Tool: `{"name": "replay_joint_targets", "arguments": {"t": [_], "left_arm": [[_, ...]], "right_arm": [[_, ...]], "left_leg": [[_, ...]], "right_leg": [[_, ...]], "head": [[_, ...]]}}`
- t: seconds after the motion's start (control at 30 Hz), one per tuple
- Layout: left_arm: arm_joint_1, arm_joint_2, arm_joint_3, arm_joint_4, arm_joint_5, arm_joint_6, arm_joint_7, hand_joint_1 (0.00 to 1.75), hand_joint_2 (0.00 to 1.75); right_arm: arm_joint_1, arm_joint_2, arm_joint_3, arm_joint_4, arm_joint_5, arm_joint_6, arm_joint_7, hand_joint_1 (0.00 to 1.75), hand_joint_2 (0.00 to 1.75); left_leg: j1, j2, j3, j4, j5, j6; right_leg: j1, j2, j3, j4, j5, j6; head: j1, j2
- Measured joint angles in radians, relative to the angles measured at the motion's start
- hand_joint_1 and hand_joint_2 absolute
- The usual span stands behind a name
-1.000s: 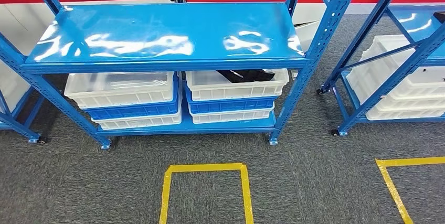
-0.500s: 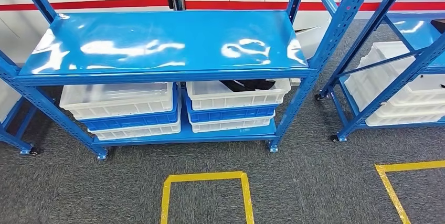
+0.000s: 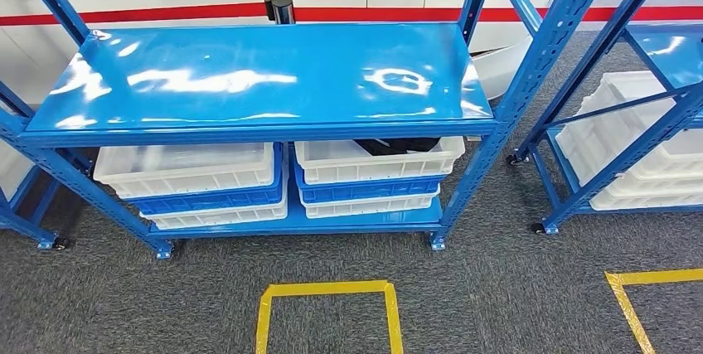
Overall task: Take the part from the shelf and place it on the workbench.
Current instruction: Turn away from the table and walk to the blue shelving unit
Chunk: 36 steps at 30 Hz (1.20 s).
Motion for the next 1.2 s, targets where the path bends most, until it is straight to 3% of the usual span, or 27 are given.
{"name": "replay_joint_targets", "arguments": {"t": [0.03,0.1,0.13,0.17,0.2,0.27,0.3,0.33,0.47,0.53,0.6,0.63,0.67,0.7,0.77,0.83,0.9,0.97,1.03,1.1,1.13,1.17,1.2], "left_arm": [[0.0,0.0,0.0,0.0,0.0,0.0,0.0,0.0,0.0],[0.001,0.0,0.0,0.0,0.0,0.0,0.0,0.0,0.0],[0.001,0.0,0.0,0.0,0.0,-0.001,0.0,0.0,0.0],[0.002,0.0,0.0,0.001,0.0,-0.002,0.0,0.0,0.0],[0.003,0.001,0.0,0.001,0.0,-0.003,0.0,0.0,0.0],[0.004,0.003,0.0,0.001,0.0,-0.005,0.0,0.0,0.0],[0.003,0.003,0.0,0.001,0.0,-0.006,0.0,0.0,0.0],[0.003,0.004,0.0,0.001,0.0,-0.006,0.0,0.0,0.0],[0.002,0.003,0.0,0.001,0.0,-0.006,0.0,0.0,0.0],[0.002,0.003,0.0,0.001,0.0,-0.006,0.0,0.0,0.0],[0.001,0.003,0.0,0.001,0.0,-0.006,0.0,0.0,0.0],[0.001,0.003,0.0,0.001,0.0,-0.006,0.0,0.0,0.0],[0.002,0.003,0.0,0.001,0.0,-0.006,0.0,0.0,0.0],[0.002,0.003,0.0,0.001,0.0,-0.006,0.0,0.0,0.0],[0.002,0.002,0.0,0.001,0.0,-0.006,-0.001,0.0,0.0],[0.0,0.001,0.0,0.001,0.001,-0.006,-0.002,0.0,0.0],[0.0,0.001,0.001,0.001,0.002,-0.005,-0.002,0.0,0.0],[0.0,0.002,0.001,0.0,0.004,-0.005,-0.002,0.0,0.0],[0.0,0.002,0.001,0.0,0.005,-0.005,-0.002,0.0,0.0],[0.001,0.002,0.002,0.0,0.005,-0.005,-0.002,0.0,0.0],[0.001,0.002,0.003,0.0,0.005,-0.005,-0.002,0.0,0.0],[0.002,0.002,0.003,0.0,0.005,-0.005,-0.002,0.0,0.0],[0.003,0.003,0.004,0.0,0.005,-0.005,-0.002,0.0,0.0]], "right_arm": [[0.001,0.0,0.0,0.0,0.001,0.0,0.0,0.0,0.0],[0.0,0.001,0.0,0.0,0.002,0.0,0.0,0.0,0.0],[0.0,0.001,0.0,0.0,0.002,0.0,0.0,0.0,0.0],[0.0,0.001,0.0,0.0,0.003,0.0,0.0,0.0,0.0],[0.001,0.002,0.0,0.0,0.003,0.0,0.0,0.0,0.0],[0.002,0.002,0.0,0.0,0.004,0.001,0.0,0.0,0.0],[0.002,0.002,0.0,0.0,0.005,0.001,0.0,0.0,0.0],[0.0,0.003,0.0,0.0,0.006,0.001,-0.001,0.0,0.0],[-0.005,0.001,0.0,0.0,0.007,0.001,-0.001,0.0,0.0],[-0.005,0.001,0.0,0.0,0.008,0.001,-0.001,0.0,0.0],[-0.004,0.001,0.0,0.0,0.009,0.001,-0.002,0.0,0.0],[-0.003,0.002,0.0,0.0,0.01,0.001,-0.002,0.0,0.0],[-0.002,0.002,0.0,0.0,0.01,0.001,-0.002,0.0,0.0],[-0.001,0.001,0.0,0.0,0.01,0.001,-0.002,0.0,0.0],[0.0,0.001,0.0,0.0,0.011,0.001,-0.002,0.0,0.0],[-0.002,0.001,-0.001,0.0,0.011,0.001,-0.002,0.0,0.0],[-0.004,0.001,-0.001,0.0,0.011,0.001,-0.002,0.0,0.0],[-0.002,0.002,-0.001,0.0,0.012,0.001,-0.002,0.0,0.0],[-0.001,0.002,-0.001,0.0,0.012,0.001,-0.002,0.0,0.0],[-0.001,0.003,-0.001,0.0,0.012,0.001,-0.003,0.0,0.0],[-0.001,0.003,-0.001,0.0,0.011,0.001,-0.003,0.0,0.0],[0.0,0.003,-0.001,0.0,0.01,0.001,-0.003,0.0,0.0],[0.001,0.004,-0.001,0.0,0.01,0.001,-0.003,0.0,0.0]], "left_leg": [[0.002,0.002,-0.023,0.048,-0.022,-0.005],[0.003,0.004,-0.1,0.177,-0.071,-0.013],[0.004,0.004,-0.135,0.222,-0.076,-0.017],[0.006,0.005,-0.154,0.233,-0.06,-0.019],[0.008,0.005,-0.153,0.204,-0.023,-0.021],[0.011,0.006,-0.112,0.08,0.063,-0.022],[0.011,0.005,-0.09,0.028,0.087,-0.018],[0.009,0.005,-0.077,-0.002,0.095,-0.013],[0.005,0.003,-0.058,-0.018,0.087,0.017],[0.009,0.004,-0.051,-0.023,0.084,0.029],[0.008,0.003,-0.047,-0.023,0.076,0.036],[0.008,0.002,-0.043,-0.023,0.071,0.037],[0.007,0.0,-0.037,-0.023,0.065,0.037],[0.007,-0.002,-0.028,-0.023,0.058,0.035],[0.005,-0.005,-0.012,-0.023,0.041,0.028],[0.0,-0.008,-0.003,-0.026,0.025,0.018],[-0.001,-0.008,0.007,-0.033,0.015,0.007],[0.001,-0.003,0.008,-0.014,0.003,-0.003],[0.003,0.001,-0.037,0.084,-0.04,-0.011],[0.005,0.002,-0.119,0.214,-0.081,-0.017],[0.006,0.002,-0.149,0.247,-0.076,-0.02],[0.008,0.003,-0.161,0.238,-0.047,-0.022],[0.01,0.004,-0.153,0.191,-0.001,-0.022]], "right_leg": [[-0.003,0.0,0.009,-0.003,-0.001,-0.007],[-0.002,-0.001,0.021,-0.003,-0.011,-0.015],[-0.001,-0.001,0.028,-0.003,-0.017,-0.017],[-0.002,0.0,0.035,-0.003,-0.024,-0.016],[-0.003,0.002,0.046,-0.003,-0.031,-0.014],[-0.002,0.005,0.066,-0.002,-0.048,-0.005],[0.0,0.006,0.073,-0.002,-0.057,0.001],[0.002,0.007,0.077,-0.002,-0.065,0.007],[0.0,0.007,0.078,0.009,-0.084,0.028],[-0.001,0.005,0.028,0.1,-0.116,0.028],[-0.002,0.005,-0.064,0.235,-0.155,0.026],[-0.002,0.005,-0.1,0.276,-0.158,0.03],[-0.002,0.005,-0.117,0.279,-0.141,0.037],[-0.002,0.005,-0.112,0.24,-0.109,0.047],[0.001,0.002,-0.069,0.105,-0.031,0.057],[0.007,0.0,-0.036,0.029,0.0,0.044],[0.01,0.0,-0.024,0.02,-0.002,0.023],[0.003,0.001,-0.009,0.012,-0.003,0.007],[-0.003,0.0,0.01,0.006,-0.011,-0.008],[-0.002,-0.001,0.027,0.005,-0.025,-0.018],[-0.002,0.0,0.037,0.005,-0.033,-0.019],[-0.002,0.002,0.048,0.005,-0.041,-0.017],[-0.003,0.004,0.062,0.005,-0.05,-0.014]], "head": [[-0.002,0.0],[-0.004,0.0],[-0.004,0.0],[-0.004,0.0],[-0.004,0.0],[-0.005,0.0],[-0.005,0.0],[-0.004,0.0],[-0.003,0.0],[0.002,0.0],[0.005,0.0],[0.005,0.0],[0.006,0.0],[0.006,0.0],[0.007,0.0],[0.007,0.0],[0.008,0.0],[0.006,0.0],[0.004,0.0],[0.004,0.0],[0.004,0.0],[0.004,0.0],[0.004,0.0]]}}
